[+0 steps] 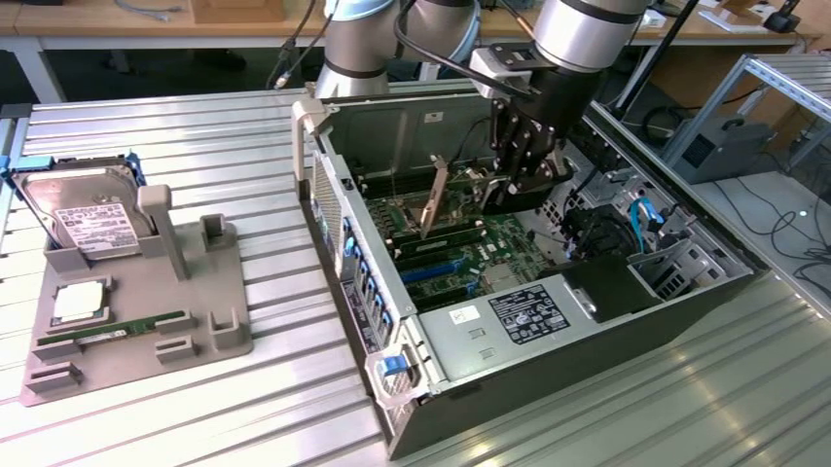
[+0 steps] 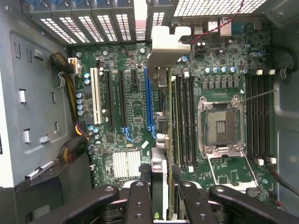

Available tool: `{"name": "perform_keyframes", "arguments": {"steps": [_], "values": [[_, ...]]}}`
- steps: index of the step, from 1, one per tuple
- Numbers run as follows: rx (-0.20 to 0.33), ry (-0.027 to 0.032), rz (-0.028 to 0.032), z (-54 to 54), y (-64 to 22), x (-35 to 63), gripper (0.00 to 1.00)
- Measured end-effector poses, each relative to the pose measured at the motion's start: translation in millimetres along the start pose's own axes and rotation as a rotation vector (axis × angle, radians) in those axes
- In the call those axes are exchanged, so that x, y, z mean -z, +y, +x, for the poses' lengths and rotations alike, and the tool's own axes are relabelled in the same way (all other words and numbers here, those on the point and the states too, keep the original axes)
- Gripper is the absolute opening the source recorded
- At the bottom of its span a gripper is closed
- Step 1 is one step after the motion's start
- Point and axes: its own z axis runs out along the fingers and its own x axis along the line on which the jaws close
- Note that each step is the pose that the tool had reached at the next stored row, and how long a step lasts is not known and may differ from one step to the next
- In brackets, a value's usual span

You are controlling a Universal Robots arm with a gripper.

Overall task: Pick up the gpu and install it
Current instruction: 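Insert the gpu into the slot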

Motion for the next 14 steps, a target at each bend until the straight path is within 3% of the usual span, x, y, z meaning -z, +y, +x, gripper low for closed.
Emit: {"name": "perform_keyframes", "arguments": {"steps": [14], "values": [[0.0, 0.0, 0.0, 0.9, 0.8, -5.6, 0.27]]}}
